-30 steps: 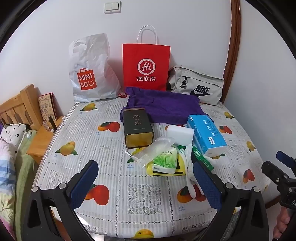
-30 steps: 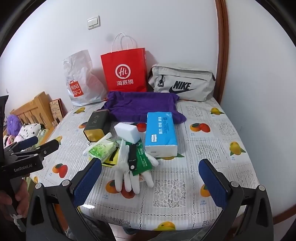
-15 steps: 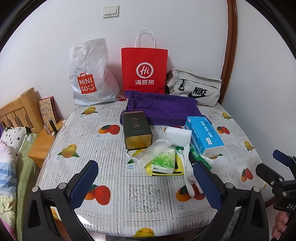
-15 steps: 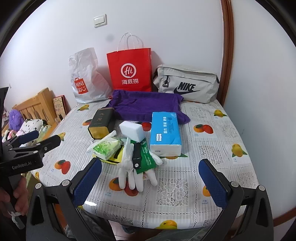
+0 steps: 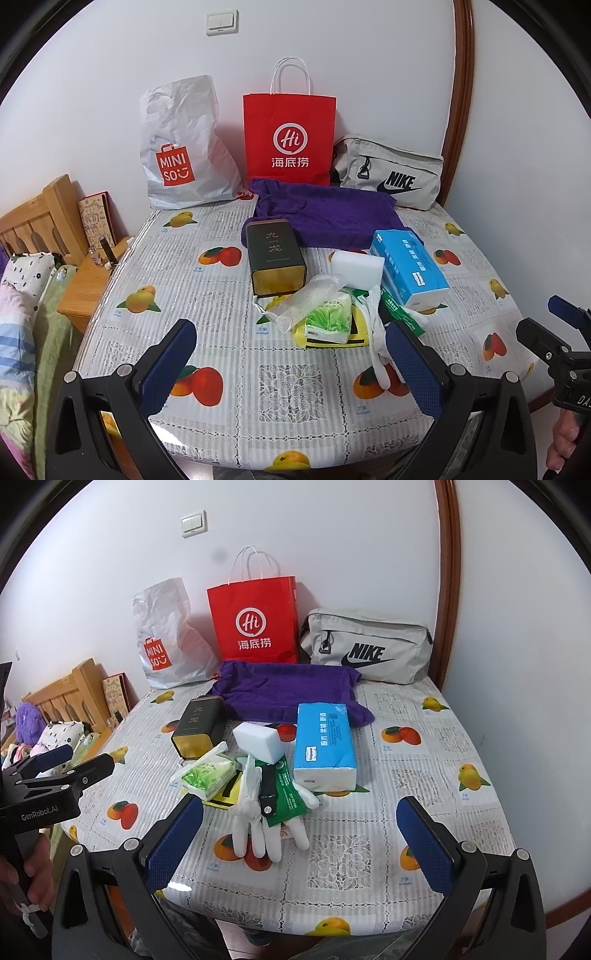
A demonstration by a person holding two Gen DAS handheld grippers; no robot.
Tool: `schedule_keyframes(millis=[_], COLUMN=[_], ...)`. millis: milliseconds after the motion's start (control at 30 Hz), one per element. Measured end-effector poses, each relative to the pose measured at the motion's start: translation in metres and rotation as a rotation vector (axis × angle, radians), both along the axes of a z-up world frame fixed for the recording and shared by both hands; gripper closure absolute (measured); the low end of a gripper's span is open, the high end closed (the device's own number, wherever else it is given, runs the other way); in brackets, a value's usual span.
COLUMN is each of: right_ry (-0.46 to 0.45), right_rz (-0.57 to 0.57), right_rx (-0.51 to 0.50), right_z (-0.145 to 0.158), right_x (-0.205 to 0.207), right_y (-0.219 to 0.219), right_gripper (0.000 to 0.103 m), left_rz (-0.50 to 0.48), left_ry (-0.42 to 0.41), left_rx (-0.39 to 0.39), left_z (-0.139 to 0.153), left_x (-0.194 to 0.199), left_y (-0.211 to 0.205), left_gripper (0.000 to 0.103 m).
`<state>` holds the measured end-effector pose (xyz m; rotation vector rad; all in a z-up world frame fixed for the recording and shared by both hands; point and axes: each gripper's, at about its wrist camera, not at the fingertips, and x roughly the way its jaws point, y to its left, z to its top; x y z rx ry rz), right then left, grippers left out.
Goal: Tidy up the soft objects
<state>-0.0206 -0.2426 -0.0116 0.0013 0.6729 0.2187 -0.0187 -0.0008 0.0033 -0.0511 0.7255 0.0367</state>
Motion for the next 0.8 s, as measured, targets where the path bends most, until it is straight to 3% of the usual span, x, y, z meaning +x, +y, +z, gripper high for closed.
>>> schedule_keyframes(millis=[800], right_ry=[-0.002], right_rz=[0.011], right_rx=[-0.006], right_z=[0.0006], right_x=[-0.0015], right_y=[0.0044], right_gripper=[0.0], left_rz=[-0.001], left_ry=[0.001], left_rx=[0.001], left_z=[0.0005], left_x=[-0.0006], left_y=[-0.0004], left_gripper=[0.0])
